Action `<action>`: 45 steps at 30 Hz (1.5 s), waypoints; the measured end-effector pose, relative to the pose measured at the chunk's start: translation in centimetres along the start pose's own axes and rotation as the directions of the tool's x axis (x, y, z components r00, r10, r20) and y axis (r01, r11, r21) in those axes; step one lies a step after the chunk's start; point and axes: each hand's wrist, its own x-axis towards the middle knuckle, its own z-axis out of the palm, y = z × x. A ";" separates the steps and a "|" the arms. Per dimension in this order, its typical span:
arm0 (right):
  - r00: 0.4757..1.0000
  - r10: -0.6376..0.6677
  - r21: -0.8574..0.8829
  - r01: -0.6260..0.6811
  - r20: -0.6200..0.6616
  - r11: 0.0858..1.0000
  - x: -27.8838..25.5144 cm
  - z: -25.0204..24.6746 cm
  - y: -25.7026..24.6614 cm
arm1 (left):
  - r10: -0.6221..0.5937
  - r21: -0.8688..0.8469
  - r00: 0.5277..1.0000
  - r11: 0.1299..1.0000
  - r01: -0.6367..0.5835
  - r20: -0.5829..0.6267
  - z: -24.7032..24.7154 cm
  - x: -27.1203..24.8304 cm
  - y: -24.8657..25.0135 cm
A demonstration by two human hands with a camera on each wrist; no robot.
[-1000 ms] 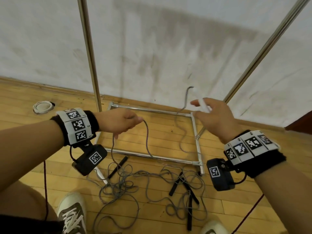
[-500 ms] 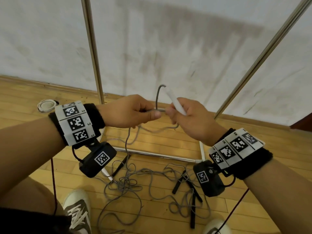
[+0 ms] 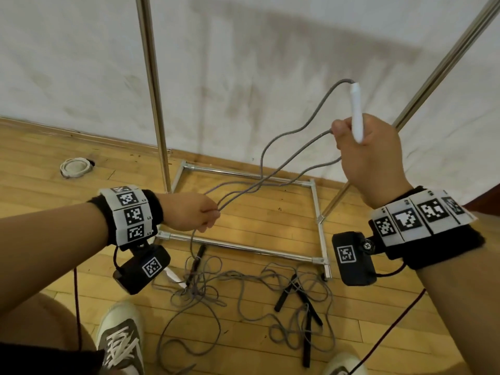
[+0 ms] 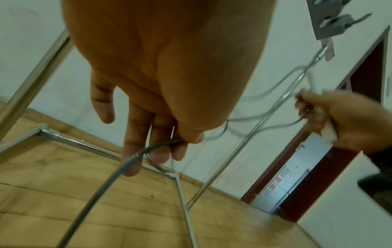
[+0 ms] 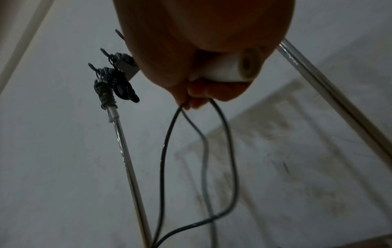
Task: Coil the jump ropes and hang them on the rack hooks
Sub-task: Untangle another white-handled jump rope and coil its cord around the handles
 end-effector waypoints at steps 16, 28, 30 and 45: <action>0.844 -0.071 0.211 -0.050 0.531 0.976 -4.7 4.1 -1.9 | 0.264 -0.154 0.804 0.904 -0.399 -0.532 -4.6 -2.0 6.4; 0.977 -0.087 0.234 0.040 0.194 0.971 -2.2 2.7 -3.4 | 0.125 -0.155 0.989 0.978 -0.136 -0.082 -0.6 -0.3 1.3; 0.992 -0.074 0.253 0.047 0.099 0.966 -1.7 2.2 -3.4 | 0.111 -0.158 0.992 0.980 -0.120 -0.064 -0.3 0.1 0.6; 0.917 -0.032 0.019 0.027 0.398 0.999 -3.4 2.0 -0.8 | 0.213 -0.045 0.950 0.972 -0.229 -0.229 -2.5 0.1 3.7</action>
